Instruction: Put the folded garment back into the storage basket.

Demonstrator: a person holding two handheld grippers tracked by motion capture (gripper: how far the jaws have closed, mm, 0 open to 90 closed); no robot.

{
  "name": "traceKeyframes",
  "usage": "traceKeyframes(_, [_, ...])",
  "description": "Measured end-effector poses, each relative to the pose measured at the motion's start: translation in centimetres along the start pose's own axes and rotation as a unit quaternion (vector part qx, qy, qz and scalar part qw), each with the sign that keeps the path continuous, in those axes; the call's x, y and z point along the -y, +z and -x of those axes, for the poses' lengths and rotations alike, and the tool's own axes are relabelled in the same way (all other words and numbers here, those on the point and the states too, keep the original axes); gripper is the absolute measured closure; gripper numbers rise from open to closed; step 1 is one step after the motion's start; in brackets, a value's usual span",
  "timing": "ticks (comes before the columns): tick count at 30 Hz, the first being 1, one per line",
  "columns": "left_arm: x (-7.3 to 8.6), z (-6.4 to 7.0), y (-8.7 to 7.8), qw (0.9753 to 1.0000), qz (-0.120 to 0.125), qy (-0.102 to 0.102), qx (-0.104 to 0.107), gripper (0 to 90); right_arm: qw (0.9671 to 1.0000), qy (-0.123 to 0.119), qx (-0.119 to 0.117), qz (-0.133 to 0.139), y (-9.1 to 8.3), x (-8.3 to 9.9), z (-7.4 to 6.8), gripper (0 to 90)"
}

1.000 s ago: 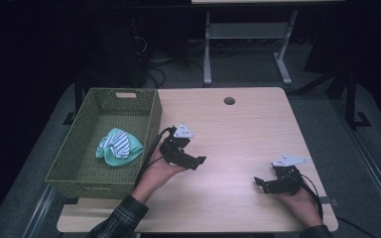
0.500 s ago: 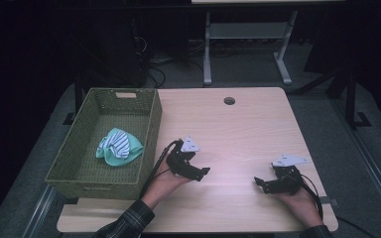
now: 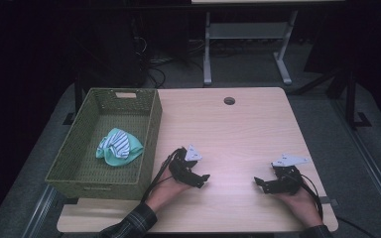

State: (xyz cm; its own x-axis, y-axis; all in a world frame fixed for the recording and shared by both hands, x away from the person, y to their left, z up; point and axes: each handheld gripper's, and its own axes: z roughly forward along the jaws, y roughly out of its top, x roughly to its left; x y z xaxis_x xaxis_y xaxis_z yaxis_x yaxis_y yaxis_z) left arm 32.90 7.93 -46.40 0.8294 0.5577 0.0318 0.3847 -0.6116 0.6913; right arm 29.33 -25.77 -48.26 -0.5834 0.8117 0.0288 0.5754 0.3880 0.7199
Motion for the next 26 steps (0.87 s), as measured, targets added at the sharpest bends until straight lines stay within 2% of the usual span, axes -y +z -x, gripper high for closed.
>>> traceKeyframes(7, [0.37, -0.29, 0.35, 1.0, 0.002, -0.001, -0.005, 12.5, 1.0, 0.0, 0.0, 0.0, 0.0, 0.0, 0.0, 10.3])
traceKeyframes(10, [0.56, -0.31, 0.63, 1.0, -0.006, 0.001, -0.007, 12.5, 1.0, 0.0, 0.0, 0.0, -0.01, 0.0, -0.01, 10.3])
traceKeyframes(14, [0.8, -0.26, 0.89, 0.9999, 0.004, -0.013, 0.004, 12.5, 1.0, 0.0, 0.0, 0.0, -0.01, 0.0, -0.01, 10.3])
traceKeyframes(17, [1.07, -0.12, 1.02, 0.9997, 0.018, -0.009, 0.011, 12.4, 1.0, 0.0, 0.0, 0.0, -0.01, 0.0, -0.02, 10.3])
traceKeyframes(26, [1.07, -0.12, 1.01, 0.9997, 0.018, -0.009, 0.012, 12.5, 1.0, -0.001, -0.001, 0.0, -0.01, 0.0, -0.03, 10.3])
